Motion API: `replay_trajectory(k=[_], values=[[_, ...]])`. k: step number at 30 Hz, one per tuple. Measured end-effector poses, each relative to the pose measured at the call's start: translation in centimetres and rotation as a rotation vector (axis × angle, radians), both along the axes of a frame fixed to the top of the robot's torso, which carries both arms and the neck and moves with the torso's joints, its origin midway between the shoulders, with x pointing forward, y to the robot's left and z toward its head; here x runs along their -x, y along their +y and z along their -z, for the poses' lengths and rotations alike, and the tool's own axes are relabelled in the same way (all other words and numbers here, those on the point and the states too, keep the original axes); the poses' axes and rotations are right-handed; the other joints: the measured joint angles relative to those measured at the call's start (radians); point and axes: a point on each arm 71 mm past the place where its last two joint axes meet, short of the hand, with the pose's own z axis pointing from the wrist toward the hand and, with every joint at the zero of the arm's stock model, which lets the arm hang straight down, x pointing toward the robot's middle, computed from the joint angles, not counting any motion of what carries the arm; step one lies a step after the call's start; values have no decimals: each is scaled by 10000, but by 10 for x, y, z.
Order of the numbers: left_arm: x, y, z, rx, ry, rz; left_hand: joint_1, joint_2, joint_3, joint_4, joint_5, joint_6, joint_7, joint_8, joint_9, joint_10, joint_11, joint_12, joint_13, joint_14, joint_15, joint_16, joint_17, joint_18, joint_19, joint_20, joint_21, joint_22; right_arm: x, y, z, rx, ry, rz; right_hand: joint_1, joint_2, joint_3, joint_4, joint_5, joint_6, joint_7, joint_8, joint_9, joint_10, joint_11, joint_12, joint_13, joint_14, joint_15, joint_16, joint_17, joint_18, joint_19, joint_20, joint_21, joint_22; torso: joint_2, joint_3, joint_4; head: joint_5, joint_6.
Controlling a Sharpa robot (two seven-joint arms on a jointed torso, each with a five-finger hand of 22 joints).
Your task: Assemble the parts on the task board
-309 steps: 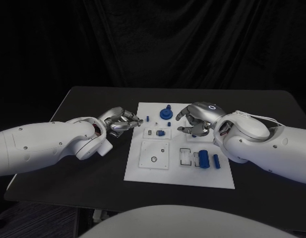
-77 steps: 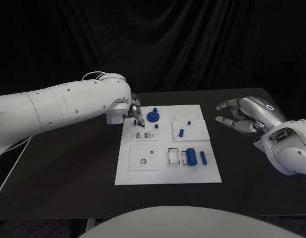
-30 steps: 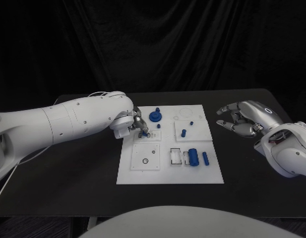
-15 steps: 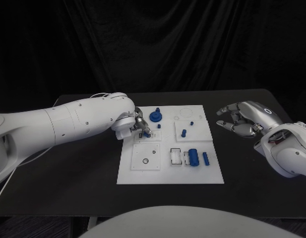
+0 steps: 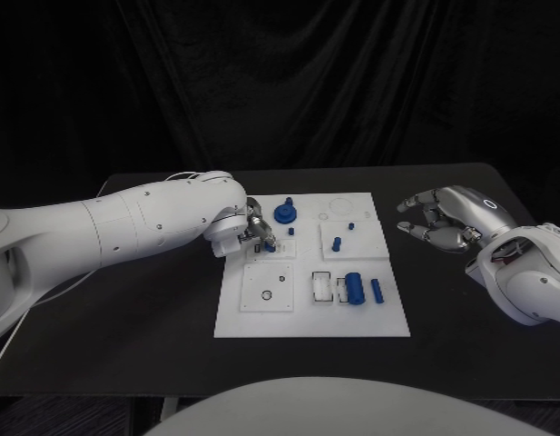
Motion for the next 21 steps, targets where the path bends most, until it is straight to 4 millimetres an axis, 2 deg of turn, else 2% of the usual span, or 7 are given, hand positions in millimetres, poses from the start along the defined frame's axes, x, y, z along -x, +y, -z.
replay_trajectory(k=[3, 6, 8, 10, 13, 19, 21], values=[[0, 1, 0, 9, 15, -7, -220, 160, -73, 36, -1035, 8, -8, -132, 16, 0, 0, 0, 0, 0, 0, 0, 0, 0, 0, 0, -136, 0, 0, 0, 1, 18, 29, 12, 0, 0, 4, 4, 0, 0, 0, 0, 0, -36, -36, 0, -8, 0, 0, 0, 0, 0, -35, 35, 0, 0, 0, -1, -1, 18, 0], [1, 3, 2, -7, 51, -36, -608, 150, -522, 245, -1933, 434, -451, -362, -12, 0, 0, 0, 0, 0, 0, 0, 0, 0, 0, 0, -312, 0, 0, -1, 1, 35, 59, 22, 0, 0, 27, 28, 0, 27, -27, 0, -9, -36, -36, 0, -24, 0, 0, 0, 0, -1, -36, 35, 0, -1, 1, -5, -1, 19, 0], [1, 5, 3, -24, 65, -60, -836, 153, -792, 419, -2222, 466, -544, -456, -55, 29, 28, 0, 0, 5, 6, 0, 0, -1, 0, 0, -346, -1, 0, -1, 2, 47, 82, 25, 0, 0, 27, 27, 0, 63, 9, 0, -9, -36, -36, 0, -24, 0, 0, 0, -1, 0, -35, 35, -13, -1, 2, -6, -1, 8, 0], [2, 5, 4, -48, 117, -49, -1106, 206, -1109, 597, -2489, 393, -469, -580, -150, 44, 57, 0, 0, 37, 37, 0, 0, 0, -7, 7, -387, 0, 0, -1, 2, 59, 102, 29, 0, 0, 27, 27, 0, 64, 10, 0, -8, -36, -36, 0, -23, 0, 0, 0, -1, -1, -36, 35, -39, -1, 4, -6, 2, -2, 0], [4, 6, 6, -57, 212, -3, -1410, 61, -1577, 863, -2946, 341, -412, -687, -133, 39, 143, 0, 0, 34, 111, 0, 0, 0, -22, 51, -474, 0, 0, -1, 2, 78, 139, 38, 0, 0, 28, 27, 0, 64, 10, 0, -8, -35, -36, 1, -23, 0, 0, 0, -1, -1, -35, 35, -39, -1, 5, -5, 8, -3, 0], [4, 7, 6, -63, 253, 66, -1912, 49, -2252, 1211, -3418, 273, -343, -971, -137, 2, 179, 0, 0, 0, 145, 0, 0, 0, -36, 112, -483, -1, 0, -1, 3, 109, 204, 42, 11, 11, 27, 27, 69, 92, -18, 0, -31, -35, -36, 1, -23, 0, 0, 0, -2, 0, -35, 35, -39, -1, 5, -8, 9, 34, 0], [5, 7, 6, -87, 250, 88, -1941, 71, -2361, 1308, -3454, 274, -343, -981, -137, 2, 179, 0, 0, 0, 145, 0, 0, 1, -23, 124, -483, -1, 0, 0, 4, 117, 224, 38, 53, 53, 27, 27, 76, 128, 17, 0, -31, -35, -36, 1, -32, 0, 0, 0, -2, -1, -35, 35, -39, -1, 5, -9, 6, 39, 0]])
